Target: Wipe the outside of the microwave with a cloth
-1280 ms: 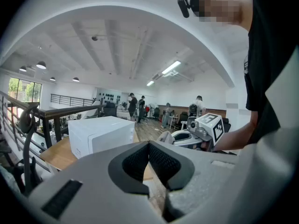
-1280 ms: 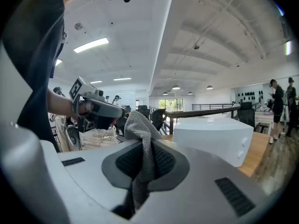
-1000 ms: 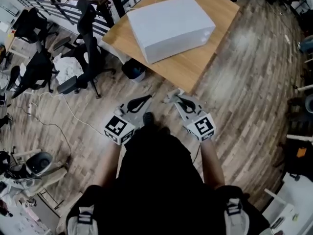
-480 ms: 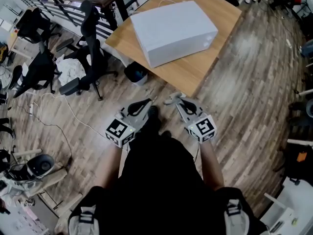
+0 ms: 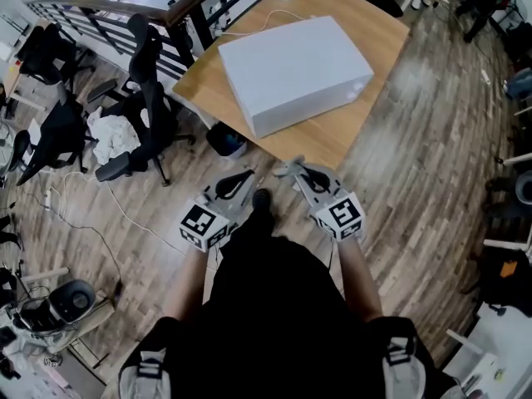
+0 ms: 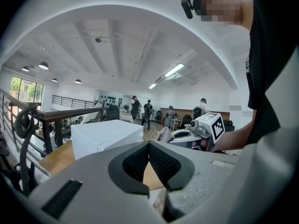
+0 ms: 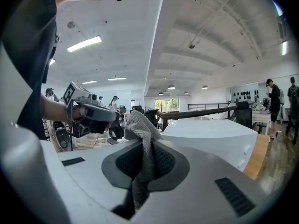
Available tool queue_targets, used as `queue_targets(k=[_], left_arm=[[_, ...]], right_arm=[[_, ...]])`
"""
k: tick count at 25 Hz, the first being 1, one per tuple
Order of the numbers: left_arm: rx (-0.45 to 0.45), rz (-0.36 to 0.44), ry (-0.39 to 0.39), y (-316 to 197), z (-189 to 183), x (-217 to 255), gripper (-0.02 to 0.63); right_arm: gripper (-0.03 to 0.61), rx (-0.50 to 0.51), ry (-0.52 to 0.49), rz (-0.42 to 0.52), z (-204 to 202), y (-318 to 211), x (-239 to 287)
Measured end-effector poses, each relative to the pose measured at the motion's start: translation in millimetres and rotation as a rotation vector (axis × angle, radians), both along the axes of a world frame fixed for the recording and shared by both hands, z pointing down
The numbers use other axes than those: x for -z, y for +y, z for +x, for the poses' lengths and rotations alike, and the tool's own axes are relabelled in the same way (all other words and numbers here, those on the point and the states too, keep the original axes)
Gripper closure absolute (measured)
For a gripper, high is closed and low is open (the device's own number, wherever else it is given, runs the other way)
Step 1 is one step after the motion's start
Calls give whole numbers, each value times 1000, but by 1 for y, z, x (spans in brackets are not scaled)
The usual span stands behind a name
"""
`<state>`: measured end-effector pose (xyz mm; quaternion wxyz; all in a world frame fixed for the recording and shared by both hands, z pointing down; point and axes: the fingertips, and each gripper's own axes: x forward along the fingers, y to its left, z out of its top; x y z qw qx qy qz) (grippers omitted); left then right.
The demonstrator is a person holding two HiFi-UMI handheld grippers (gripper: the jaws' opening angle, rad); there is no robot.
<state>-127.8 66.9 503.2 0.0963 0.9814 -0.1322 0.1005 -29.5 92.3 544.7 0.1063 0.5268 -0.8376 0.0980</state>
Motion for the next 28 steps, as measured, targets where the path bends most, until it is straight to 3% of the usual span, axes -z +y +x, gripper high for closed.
queue_targets(k=[7,18,28], left_arm=[[-26,9,17,-67,15,5,612],[-49,-12,16,-115,31,5,612],[-32,-28,4,-153,20,-4,612]], right_arm=[[563,-17,5,-7,10,-62,5],[563,-49,25,-40,26,-112,-4],[563,-46,67,-27,21,-165,-6]])
